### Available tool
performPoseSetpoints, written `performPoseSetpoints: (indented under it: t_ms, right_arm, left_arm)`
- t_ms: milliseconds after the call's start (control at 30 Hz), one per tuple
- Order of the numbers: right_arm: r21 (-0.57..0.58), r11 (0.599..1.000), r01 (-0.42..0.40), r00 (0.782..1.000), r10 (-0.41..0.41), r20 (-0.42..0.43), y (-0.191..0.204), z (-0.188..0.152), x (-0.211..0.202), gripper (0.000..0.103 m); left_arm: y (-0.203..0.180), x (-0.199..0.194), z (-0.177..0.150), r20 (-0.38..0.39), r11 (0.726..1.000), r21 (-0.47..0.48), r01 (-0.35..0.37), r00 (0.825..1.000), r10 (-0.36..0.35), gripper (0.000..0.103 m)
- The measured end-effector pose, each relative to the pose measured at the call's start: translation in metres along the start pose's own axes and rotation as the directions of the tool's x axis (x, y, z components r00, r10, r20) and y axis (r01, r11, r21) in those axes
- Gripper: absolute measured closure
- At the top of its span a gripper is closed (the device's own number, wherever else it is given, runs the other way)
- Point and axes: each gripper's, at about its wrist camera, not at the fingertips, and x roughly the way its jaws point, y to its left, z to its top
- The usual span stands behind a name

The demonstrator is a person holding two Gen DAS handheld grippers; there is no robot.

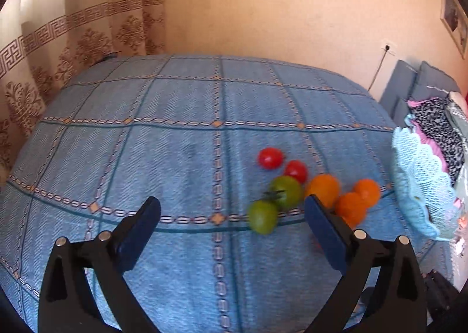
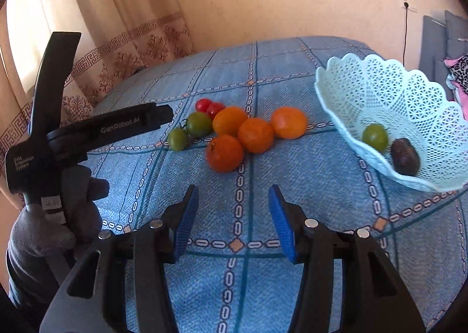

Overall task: Organize fruits
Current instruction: 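Move both tools back to the remaining fruit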

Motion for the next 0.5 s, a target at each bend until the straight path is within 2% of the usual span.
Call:
performPoseSetpoints:
  t_ms: [267, 500]
  right_arm:
    - [0.008, 1.0, 0.007, 0.999, -0.007, -0.044, 0.004, 0.015, 0.033, 0.052]
    - [-0.003, 1.0, 0.015, 0.998, -0.015, -0.063, 0.011, 0.028, 0.06, 0.052]
  left_arm:
    - [0.027, 0.013, -0.004, -0.021, 0.998, -0.037, -0.06, 0.998, 0.059, 0.005]
    - [0.054, 0.021, -0.003, -0.028, 0.993, -0.082, -0.085, 0.996, 0.083, 0.005]
